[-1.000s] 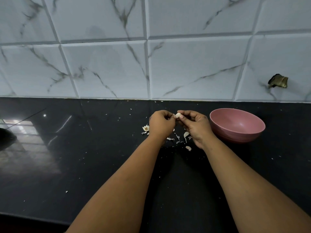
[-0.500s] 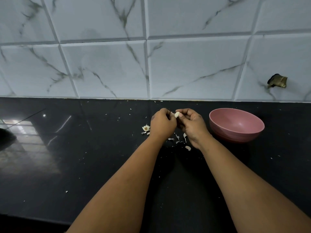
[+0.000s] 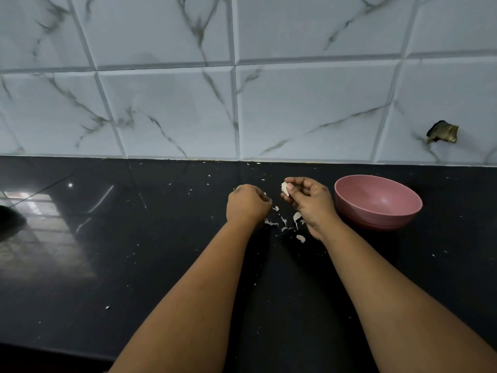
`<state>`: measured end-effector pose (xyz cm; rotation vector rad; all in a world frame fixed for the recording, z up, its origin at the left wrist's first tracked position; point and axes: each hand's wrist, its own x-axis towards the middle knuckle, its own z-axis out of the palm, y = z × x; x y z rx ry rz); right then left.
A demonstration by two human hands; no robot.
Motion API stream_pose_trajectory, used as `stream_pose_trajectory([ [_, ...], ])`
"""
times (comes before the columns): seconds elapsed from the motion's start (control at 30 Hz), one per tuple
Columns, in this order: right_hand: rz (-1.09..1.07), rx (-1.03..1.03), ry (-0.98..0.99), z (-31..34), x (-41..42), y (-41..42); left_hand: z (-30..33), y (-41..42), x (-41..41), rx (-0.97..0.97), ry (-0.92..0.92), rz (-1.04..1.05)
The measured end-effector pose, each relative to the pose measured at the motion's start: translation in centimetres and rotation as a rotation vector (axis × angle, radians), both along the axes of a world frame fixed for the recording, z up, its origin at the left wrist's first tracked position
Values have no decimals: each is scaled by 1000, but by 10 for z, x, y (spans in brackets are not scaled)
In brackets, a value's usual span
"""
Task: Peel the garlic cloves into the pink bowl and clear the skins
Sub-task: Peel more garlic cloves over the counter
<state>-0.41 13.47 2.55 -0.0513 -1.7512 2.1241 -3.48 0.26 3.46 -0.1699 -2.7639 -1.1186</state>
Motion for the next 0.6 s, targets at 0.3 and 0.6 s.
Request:
stream_pose_trajectory([
  [0.3,-16,-3,-7,-1,-1,0,9,4,7,29,53,-55],
  [0.6,-35,82,-42,-2,-2,3,12,8,10,263,130,-98],
])
